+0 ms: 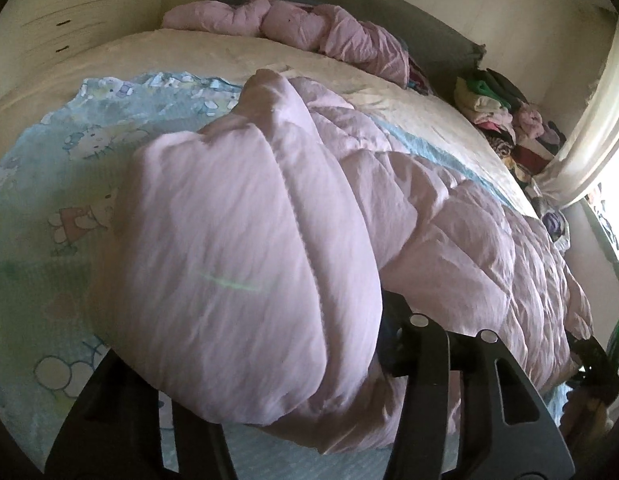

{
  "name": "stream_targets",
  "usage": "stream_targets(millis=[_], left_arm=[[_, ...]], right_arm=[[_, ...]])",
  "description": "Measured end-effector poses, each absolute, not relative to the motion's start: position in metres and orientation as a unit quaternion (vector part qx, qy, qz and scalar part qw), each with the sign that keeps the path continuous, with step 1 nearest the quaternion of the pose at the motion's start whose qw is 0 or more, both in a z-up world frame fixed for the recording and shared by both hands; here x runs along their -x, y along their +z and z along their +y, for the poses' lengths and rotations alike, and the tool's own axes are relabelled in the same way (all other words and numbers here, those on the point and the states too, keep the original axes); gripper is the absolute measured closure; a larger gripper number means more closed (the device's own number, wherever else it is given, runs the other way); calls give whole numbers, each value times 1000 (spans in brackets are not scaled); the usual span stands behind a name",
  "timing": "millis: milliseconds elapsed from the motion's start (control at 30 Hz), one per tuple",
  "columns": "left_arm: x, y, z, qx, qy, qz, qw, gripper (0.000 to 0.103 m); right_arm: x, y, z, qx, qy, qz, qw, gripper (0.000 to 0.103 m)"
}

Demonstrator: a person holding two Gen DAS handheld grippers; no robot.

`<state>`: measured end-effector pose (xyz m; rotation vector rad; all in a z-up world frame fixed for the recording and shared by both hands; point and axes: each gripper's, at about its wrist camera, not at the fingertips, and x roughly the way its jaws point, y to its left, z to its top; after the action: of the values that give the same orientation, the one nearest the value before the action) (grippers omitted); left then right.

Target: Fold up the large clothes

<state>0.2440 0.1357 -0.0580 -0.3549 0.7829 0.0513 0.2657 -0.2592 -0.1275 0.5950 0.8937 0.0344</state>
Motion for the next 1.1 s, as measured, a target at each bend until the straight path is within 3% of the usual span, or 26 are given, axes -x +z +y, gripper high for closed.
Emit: stream_targets(millis=[400,500,800,1100], left_arm=[[-201,-39,136,131,35,382,914,29],[-179,-23,128,99,43,369,923,9],[-122,36,104,57,35,317,946,9],[-85,57,80,50,24,294,954,9]], right_arm=[[-190,-64,-265,-194,-17,343,919,4],[-170,-41,-254,-173,6,319,932,4],[-128,7,-207,-118,82,276,950,4],[-102,35,-173,-70,115,254,958,4]])
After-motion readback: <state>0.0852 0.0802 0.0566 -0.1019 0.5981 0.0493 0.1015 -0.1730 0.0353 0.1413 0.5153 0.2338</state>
